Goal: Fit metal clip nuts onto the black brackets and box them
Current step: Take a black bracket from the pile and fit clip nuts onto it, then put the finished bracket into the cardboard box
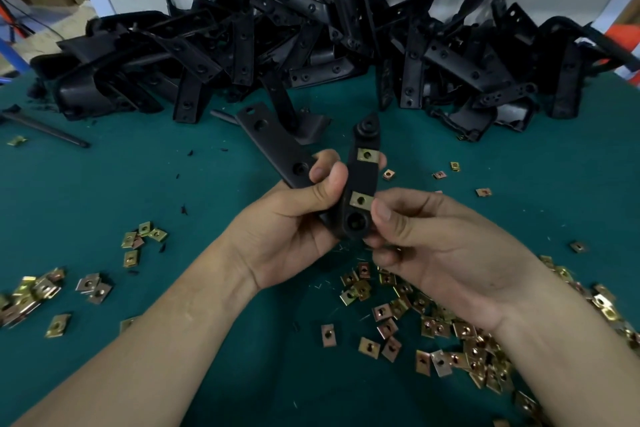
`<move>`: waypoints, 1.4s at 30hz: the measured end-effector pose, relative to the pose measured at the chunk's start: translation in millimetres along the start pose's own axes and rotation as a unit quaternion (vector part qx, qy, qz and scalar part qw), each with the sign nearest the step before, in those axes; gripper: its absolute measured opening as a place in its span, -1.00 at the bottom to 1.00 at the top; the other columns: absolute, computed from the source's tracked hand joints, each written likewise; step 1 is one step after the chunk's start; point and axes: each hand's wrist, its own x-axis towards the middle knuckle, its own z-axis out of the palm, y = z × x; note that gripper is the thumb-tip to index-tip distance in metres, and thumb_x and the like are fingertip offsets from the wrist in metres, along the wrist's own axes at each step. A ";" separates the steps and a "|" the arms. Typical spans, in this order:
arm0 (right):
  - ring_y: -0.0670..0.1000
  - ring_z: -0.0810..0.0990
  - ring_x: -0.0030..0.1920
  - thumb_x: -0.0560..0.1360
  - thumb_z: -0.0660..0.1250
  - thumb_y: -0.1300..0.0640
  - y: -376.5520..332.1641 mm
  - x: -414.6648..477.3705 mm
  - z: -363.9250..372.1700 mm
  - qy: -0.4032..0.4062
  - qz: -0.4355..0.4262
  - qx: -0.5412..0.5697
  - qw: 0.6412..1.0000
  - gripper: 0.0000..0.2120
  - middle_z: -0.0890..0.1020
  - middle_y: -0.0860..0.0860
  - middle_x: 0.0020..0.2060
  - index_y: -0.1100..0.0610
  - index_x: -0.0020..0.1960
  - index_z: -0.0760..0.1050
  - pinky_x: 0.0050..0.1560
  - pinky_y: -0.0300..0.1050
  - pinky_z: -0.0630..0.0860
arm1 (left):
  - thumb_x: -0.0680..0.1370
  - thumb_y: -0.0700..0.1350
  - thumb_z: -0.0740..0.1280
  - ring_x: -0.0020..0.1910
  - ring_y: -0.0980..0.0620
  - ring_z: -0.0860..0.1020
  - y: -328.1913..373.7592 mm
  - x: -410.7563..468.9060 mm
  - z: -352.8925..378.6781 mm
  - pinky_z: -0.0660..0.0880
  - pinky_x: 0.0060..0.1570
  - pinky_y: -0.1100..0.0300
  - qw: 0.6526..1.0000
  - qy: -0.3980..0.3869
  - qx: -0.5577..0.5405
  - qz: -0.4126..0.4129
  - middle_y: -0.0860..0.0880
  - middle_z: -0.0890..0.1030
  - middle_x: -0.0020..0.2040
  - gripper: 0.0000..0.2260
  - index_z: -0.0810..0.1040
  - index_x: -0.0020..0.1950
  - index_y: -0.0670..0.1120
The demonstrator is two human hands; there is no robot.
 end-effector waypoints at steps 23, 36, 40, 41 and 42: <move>-0.22 0.64 -0.17 0.46 0.51 0.22 -37.7 -70.7 -4.0 0.279 -0.169 -0.132 0.936 -0.77 0.75 -0.10 -0.09 -0.11 -0.02 0.73 -0.27 -0.34 0.48 | 0.46 -0.19 0.47 0.03 -0.03 0.69 -3.3 0.5 42.3 0.63 0.01 0.13 0.962 0.195 0.160 0.108 -0.09 0.68 0.11 -0.44 0.44 0.43 0.06; 0.05 0.70 0.03 0.34 0.45 0.18 15.4 -336.4 -64.5 0.571 -0.239 -0.001 0.785 -0.68 0.74 0.16 -0.02 0.15 0.09 0.71 0.20 -0.09 0.59 | 0.57 -0.22 0.44 -0.08 0.01 0.71 -169.9 21.4 235.7 0.65 -0.05 0.18 0.955 0.024 0.293 0.040 -0.01 0.63 -0.09 -0.57 0.47 0.34 0.16; -0.02 0.62 -0.11 0.39 0.43 0.13 41.4 -414.3 -70.9 0.634 -0.191 -0.048 0.748 -0.69 0.62 0.12 -0.20 0.13 0.12 0.68 0.00 -0.20 0.58 | 0.60 -0.24 0.40 -0.10 0.06 0.72 -224.6 26.4 272.5 0.63 -0.04 0.23 0.934 -0.051 0.352 -0.034 -0.08 0.69 -0.02 -0.69 0.52 0.28 0.06; -0.02 0.64 -0.11 0.39 0.43 0.10 49.0 -429.4 -72.3 0.645 -0.170 -0.062 0.742 -0.69 0.62 0.07 -0.20 0.08 0.12 0.69 -0.02 -0.22 0.57 | 0.60 -0.24 0.40 -0.10 0.06 0.72 -237.2 26.4 277.8 0.62 -0.06 0.27 0.926 -0.069 0.369 -0.048 -0.03 0.70 -0.02 -0.70 0.53 0.24 0.08; -0.03 0.66 -0.10 0.40 0.44 0.06 57.2 -442.6 -73.4 0.657 -0.146 -0.074 0.736 -0.70 0.65 0.03 -0.19 0.03 0.12 0.69 -0.02 -0.19 0.56 | 0.60 -0.23 0.40 -0.09 0.08 0.72 -249.2 25.7 281.3 0.60 -0.07 0.31 0.916 -0.087 0.388 -0.060 0.01 0.71 -0.01 -0.71 0.54 0.22 0.11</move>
